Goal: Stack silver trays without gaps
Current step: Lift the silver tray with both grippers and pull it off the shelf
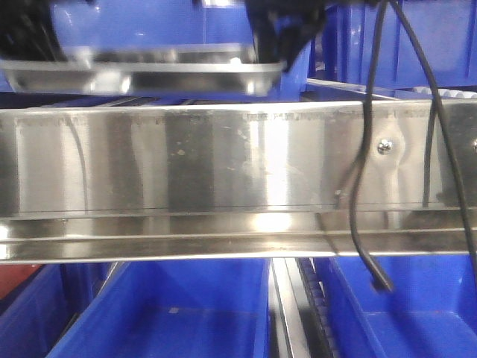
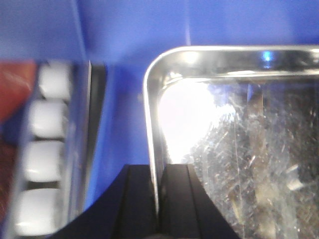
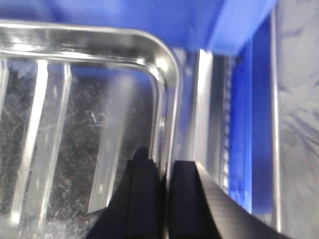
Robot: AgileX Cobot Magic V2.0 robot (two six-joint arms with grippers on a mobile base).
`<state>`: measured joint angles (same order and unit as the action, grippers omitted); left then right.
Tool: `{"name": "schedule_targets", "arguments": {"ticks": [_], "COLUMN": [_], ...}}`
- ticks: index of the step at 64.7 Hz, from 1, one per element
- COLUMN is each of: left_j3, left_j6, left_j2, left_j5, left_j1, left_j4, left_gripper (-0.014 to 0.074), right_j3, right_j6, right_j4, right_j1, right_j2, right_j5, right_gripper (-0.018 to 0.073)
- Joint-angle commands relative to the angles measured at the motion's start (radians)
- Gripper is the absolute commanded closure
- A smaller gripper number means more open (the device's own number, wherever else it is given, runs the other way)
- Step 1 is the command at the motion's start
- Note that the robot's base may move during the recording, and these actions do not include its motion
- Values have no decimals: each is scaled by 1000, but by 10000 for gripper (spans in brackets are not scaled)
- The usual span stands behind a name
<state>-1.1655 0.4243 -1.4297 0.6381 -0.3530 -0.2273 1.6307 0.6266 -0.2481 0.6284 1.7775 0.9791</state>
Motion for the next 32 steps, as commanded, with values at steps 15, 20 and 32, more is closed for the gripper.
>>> {"name": "schedule_targets", "arguments": {"ticks": [15, 20, 32], "left_j3": [-6, -6, -6], "left_j6": [3, 8, 33], "left_j2": [145, 176, 240], "left_j5": [-12, -10, 18], "left_j1": [-53, -53, -53], "left_j4": [-7, -13, -40], "left_gripper": [613, 613, 613], "right_j3": [5, 5, 5], "right_j6": [64, 72, 142], "right_j4": [-151, -161, -275], "right_j1": [83, 103, 145], "right_j2": [-105, -133, -186], "right_j5": [2, 2, 6], "right_gripper": [622, 614, 614]}}
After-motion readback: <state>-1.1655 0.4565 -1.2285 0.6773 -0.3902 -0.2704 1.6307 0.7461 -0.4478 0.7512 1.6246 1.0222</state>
